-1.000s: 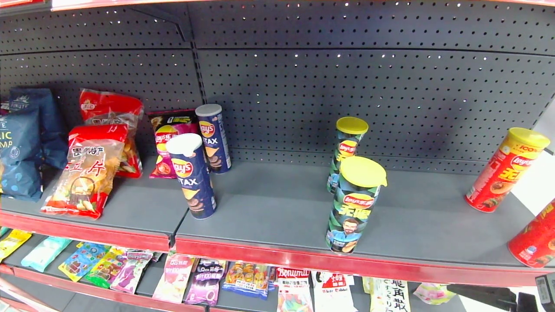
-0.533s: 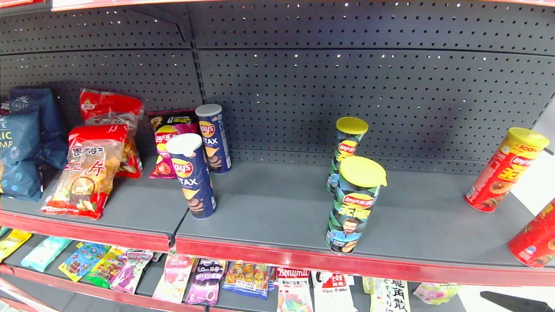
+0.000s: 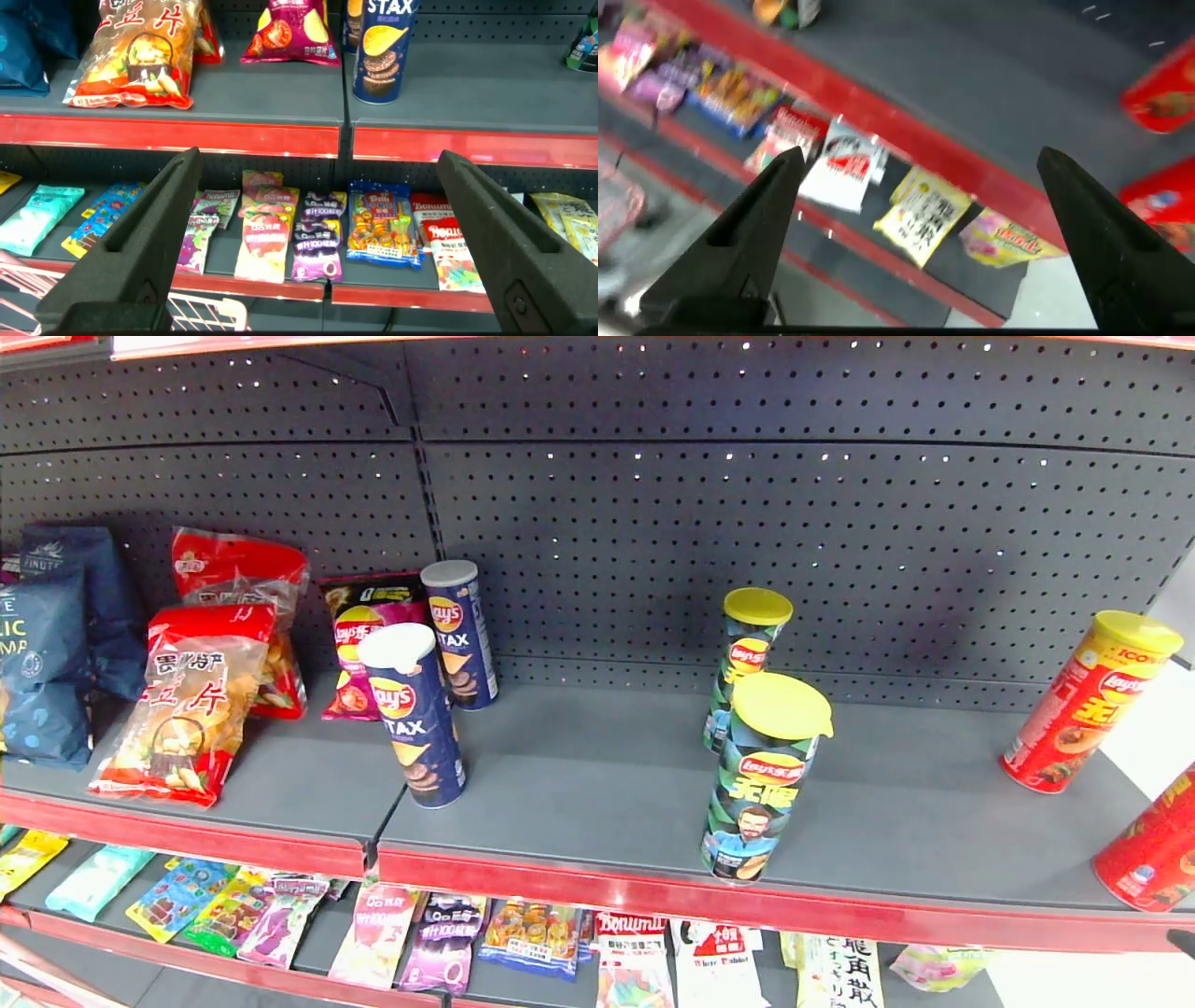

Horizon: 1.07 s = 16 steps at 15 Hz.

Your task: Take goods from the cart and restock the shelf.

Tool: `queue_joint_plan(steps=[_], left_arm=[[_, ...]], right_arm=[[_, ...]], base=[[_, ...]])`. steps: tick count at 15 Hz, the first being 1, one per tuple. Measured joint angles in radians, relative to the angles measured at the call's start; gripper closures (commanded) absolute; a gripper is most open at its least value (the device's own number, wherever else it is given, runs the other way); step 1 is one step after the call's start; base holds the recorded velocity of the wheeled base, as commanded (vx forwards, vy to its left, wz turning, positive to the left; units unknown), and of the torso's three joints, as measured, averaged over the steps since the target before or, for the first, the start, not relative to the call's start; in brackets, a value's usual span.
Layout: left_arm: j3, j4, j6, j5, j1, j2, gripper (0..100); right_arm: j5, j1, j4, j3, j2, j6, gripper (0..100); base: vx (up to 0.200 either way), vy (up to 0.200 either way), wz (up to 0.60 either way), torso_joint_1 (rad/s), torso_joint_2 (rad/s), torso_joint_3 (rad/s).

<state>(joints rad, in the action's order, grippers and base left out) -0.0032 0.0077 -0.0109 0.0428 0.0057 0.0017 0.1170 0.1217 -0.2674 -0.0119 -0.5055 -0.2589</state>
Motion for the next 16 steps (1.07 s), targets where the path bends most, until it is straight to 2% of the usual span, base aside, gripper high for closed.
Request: queue_joint_plan(steps=[5,7,9,10,12,14,16], left_arm=[[0.0,0.0,0.0,0.0,0.0,0.0,0],[0.0,0.0,0.0,0.0,0.0,0.0,0],[0.0,0.0,0.0,0.0,0.0,0.0,0],[0.0,0.0,0.0,0.0,0.0,0.0,0],[0.0,0.0,0.0,0.0,0.0,0.0,0],[0.0,0.0,0.0,0.0,0.0,0.0,0],[0.0,0.0,0.0,0.0,0.0,0.0,0]], right_arm=[[-0.019,-0.03,0.118,-0.004,0.251,0.051,0],[-0.134,-0.049,0.159,-0.011,0.344,0.087,0],[-0.156,-0.056,0.195,0.002,0.387,0.171,0],[-0.132,-0.057,0.203,0.006,0.398,0.204,0],[0.028,-0.059,0.211,0.008,0.411,0.204,0],[0.052,-0.062,0.235,0.003,0.414,0.205,0],[0.021,-0.083,0.287,-0.012,0.399,0.222,0]], base=[[0.0,0.0,0.0,0.0,0.0,0.0],[0.0,0.0,0.0,0.0,0.0,0.0],[0.0,0.0,0.0,0.0,0.0,0.0],[0.0,0.0,0.0,0.0,0.0,0.0],[0.0,0.0,0.0,0.0,0.0,0.0],[0.0,0.0,0.0,0.0,0.0,0.0],[0.0,0.0,0.0,0.0,0.0,0.0]])
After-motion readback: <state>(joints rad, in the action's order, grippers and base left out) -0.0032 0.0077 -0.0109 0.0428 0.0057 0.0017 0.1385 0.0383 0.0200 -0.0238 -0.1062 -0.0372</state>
